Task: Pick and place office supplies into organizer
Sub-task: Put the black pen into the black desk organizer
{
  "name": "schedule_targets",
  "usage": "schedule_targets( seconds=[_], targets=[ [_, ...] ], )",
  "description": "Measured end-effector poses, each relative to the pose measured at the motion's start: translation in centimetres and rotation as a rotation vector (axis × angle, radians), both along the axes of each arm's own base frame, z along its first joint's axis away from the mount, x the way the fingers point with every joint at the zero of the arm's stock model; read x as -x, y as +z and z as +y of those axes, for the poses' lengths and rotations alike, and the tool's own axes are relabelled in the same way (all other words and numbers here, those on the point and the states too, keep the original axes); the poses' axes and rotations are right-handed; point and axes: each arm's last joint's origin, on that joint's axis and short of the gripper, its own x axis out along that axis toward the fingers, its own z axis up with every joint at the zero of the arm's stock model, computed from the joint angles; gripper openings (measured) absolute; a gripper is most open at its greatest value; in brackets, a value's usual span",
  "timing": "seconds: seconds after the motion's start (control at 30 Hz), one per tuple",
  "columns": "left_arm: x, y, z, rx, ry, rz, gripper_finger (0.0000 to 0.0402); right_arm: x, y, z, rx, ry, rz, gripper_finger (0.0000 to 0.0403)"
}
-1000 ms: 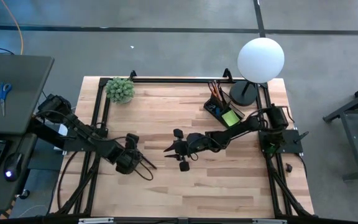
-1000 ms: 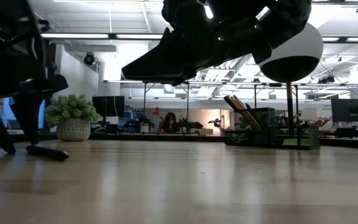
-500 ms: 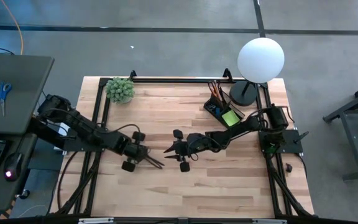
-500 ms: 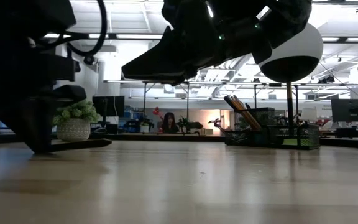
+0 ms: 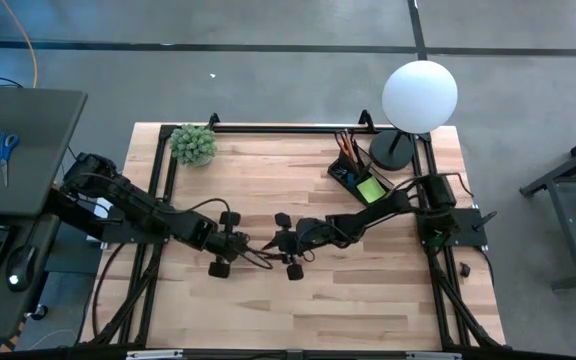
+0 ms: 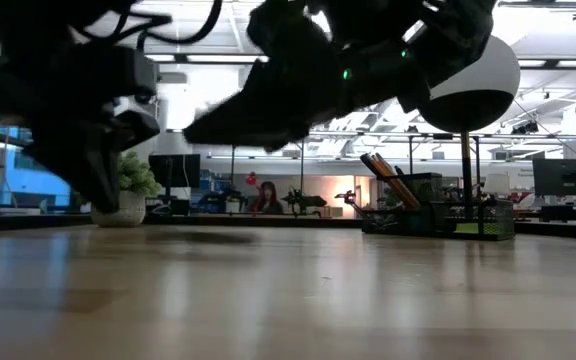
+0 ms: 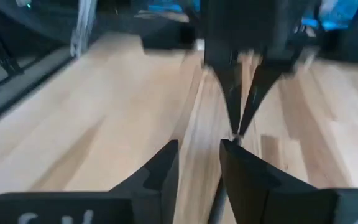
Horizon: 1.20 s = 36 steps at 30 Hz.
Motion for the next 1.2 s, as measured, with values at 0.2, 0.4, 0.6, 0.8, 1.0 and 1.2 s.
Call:
schedule_targets(
  seconds=[0.2,0.4,0.6,0.8,1.0,1.2],
  targets=[
    [-0.3,0.5,0.0,0.003,0.065,-0.033,0.0,-0.9,-1.7,0.4,0.166,-0.145,0.113,0.0148],
    [-0.3,0.5,-0.1,0.013,0.068,-0.036,0.0001,-1.2,-1.6,-0.2,0.178,-0.173,0.112,0.0182],
    [-0.4,0.6,0.0,-0.009,0.114,-0.062,0.0002,-2.0,-5.0,-1.7,0.134,-0.21,0.114,0.0183],
    [-0.3,0.7,-0.7,0.034,0.124,-0.074,0.0002,-2.4,-7.3,-3.3,0.036,-0.283,0.137,0.0151],
    [-0.1,1.1,-1.6,0.049,0.191,-0.13,0.0002,-2.3,-8.0,-3.4,0.074,-0.286,0.164,0.0104],
    [0.4,2.3,-2.7,-0.012,0.22,-0.25,0.0001,-2.1,-8.2,-2.5,0.144,-0.293,0.176,0.0035]
  ],
)
